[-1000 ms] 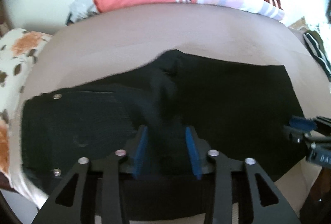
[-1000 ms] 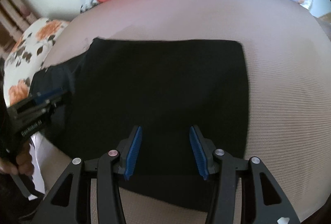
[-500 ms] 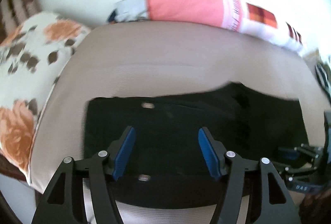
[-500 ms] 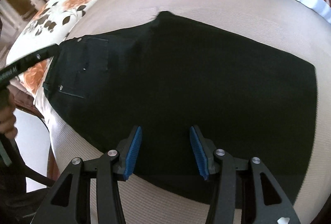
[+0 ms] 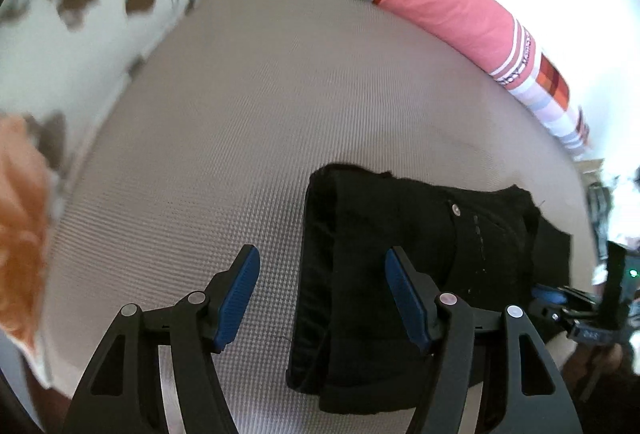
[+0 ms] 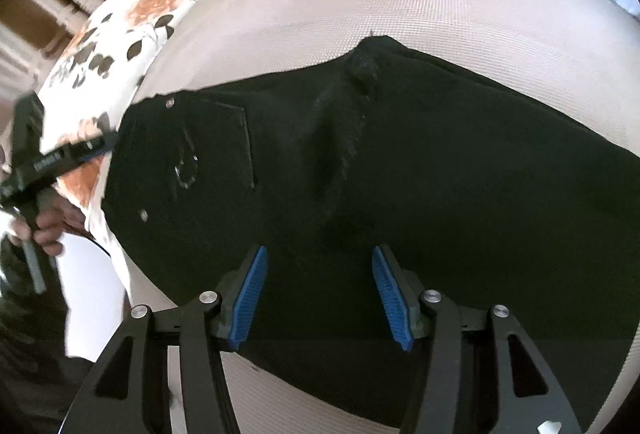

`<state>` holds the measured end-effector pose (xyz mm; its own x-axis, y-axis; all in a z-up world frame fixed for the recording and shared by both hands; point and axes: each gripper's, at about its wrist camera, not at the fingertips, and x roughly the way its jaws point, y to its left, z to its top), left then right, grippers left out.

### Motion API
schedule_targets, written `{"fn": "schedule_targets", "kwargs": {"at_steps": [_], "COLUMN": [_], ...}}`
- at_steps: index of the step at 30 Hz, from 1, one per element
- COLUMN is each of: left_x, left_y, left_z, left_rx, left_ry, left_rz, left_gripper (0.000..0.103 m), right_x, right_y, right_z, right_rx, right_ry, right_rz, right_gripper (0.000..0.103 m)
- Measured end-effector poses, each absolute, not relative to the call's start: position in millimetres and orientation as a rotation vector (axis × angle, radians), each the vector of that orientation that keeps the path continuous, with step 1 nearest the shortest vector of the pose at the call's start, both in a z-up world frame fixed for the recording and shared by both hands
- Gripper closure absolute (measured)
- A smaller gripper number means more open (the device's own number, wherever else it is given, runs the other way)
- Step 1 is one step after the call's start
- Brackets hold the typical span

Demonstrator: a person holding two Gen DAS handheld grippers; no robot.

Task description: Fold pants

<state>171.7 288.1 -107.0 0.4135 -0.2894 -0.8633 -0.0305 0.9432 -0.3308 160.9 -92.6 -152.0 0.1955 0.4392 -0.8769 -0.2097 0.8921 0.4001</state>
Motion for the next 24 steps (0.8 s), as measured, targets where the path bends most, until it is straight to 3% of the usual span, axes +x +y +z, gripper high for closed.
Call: {"fn": "schedule_targets", "kwargs": {"at_steps": [6,24], "left_x": [189.8,234.2], "left_y": [316.3,316.3], "left_z": [-137.3,-160.8], "left_rx": [-0.509,-0.678], "left_ry": [1.188,1.303], "left_rz": [-0.317,-0.729], "left_gripper": [0.037,0.039], "right_x": [177.1,197.0], "right_y": [-100.6,-93.1], "right_z": [-135.9,-109.9], "right_rx": [0.318,0.361], "right_ry": [1.281,1.220], "right_rz": [0.438,0.349], "right_gripper": [0.047,0.047]}}
